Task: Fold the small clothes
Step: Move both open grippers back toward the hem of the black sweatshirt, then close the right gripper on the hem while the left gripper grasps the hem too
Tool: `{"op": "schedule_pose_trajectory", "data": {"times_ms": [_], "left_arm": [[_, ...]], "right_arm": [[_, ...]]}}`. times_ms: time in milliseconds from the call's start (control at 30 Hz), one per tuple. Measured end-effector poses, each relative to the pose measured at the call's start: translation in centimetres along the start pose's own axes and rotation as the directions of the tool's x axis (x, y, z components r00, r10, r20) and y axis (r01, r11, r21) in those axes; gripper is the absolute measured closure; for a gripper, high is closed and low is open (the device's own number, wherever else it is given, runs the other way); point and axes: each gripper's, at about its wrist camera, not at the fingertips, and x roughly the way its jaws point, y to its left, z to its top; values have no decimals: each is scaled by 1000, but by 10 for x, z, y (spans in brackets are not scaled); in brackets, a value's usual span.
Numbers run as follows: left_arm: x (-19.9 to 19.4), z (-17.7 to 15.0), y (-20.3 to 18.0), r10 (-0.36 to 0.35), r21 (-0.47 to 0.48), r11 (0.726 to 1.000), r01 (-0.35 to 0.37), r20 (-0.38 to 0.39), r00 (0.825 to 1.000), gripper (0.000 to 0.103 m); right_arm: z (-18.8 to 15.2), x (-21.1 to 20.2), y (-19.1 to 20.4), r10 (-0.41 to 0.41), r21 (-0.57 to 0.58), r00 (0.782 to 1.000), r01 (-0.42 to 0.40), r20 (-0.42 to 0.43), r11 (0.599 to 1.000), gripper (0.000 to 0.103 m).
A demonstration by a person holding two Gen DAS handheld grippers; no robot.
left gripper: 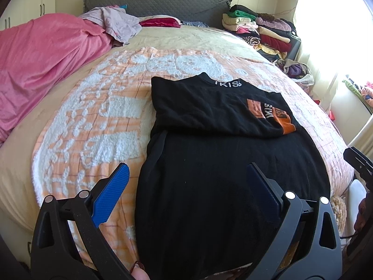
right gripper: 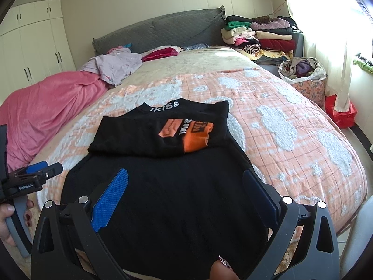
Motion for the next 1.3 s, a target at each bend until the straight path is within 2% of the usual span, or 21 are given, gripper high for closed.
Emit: {"op": "schedule_pose_trajectory", "data": {"times_ms": [667, 933, 1300], "left_arm": [[3, -29, 18, 30, -14, 999, -31, -40, 999, 10], [10, -46, 33, 45, -35, 998, -48, -89, 995, 10], [16, -76, 58, 16, -86, 996, -29, -152, 988, 10]], "right_arm": [[-35, 5, -24, -43, 23, 996, 45, -72, 999, 5], [-51, 10, -38, -64, 37, 991, 69, -116, 997, 5], [-69, 16, -54, -78, 46, 983, 87, -167, 995, 5]]}}
